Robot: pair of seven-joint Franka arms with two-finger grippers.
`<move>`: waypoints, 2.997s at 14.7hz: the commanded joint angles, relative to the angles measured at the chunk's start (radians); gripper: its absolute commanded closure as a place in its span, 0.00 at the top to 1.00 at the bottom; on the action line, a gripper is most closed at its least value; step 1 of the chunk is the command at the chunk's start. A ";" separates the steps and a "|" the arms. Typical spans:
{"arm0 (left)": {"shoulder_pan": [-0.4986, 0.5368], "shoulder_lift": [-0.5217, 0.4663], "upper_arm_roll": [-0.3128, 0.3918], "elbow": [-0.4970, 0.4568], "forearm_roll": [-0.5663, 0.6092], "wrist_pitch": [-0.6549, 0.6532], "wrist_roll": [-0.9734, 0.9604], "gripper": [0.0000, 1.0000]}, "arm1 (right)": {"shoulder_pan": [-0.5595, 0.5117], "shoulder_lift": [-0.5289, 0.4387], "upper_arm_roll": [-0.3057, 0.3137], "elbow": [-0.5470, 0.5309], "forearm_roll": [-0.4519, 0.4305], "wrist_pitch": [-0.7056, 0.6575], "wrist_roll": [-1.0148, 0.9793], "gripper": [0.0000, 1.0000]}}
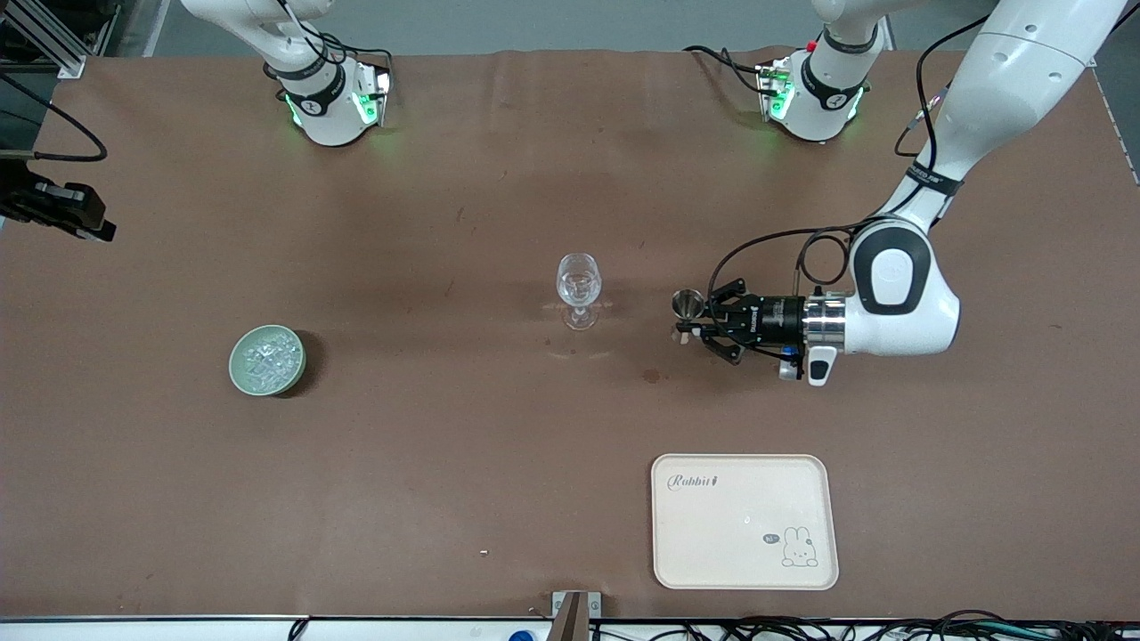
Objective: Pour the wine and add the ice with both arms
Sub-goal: 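Carry the metal jigger with the left gripper over the wine glass, then tilt the jigger with the left gripper to pour into the glass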
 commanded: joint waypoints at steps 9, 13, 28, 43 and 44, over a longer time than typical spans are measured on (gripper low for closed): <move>0.009 -0.106 -0.162 -0.126 -0.026 0.213 -0.150 0.00 | 0.005 -0.023 -0.002 -0.025 0.014 0.012 -0.003 0.04; -0.012 -0.135 -0.170 -0.130 -0.026 0.232 -0.173 0.00 | 0.005 -0.023 -0.002 -0.025 0.014 0.010 -0.003 0.04; -0.123 -0.198 -0.168 -0.149 0.242 0.325 -0.420 0.00 | 0.012 -0.023 -0.002 -0.027 0.014 0.009 -0.003 0.04; -0.170 -0.186 -0.166 -0.121 0.491 0.398 -0.701 0.00 | 0.006 -0.030 -0.005 -0.039 0.022 0.001 -0.003 0.04; -0.170 -0.184 -0.166 -0.119 0.517 0.398 -0.731 0.00 | 0.006 -0.030 -0.005 -0.039 0.022 0.001 -0.003 0.04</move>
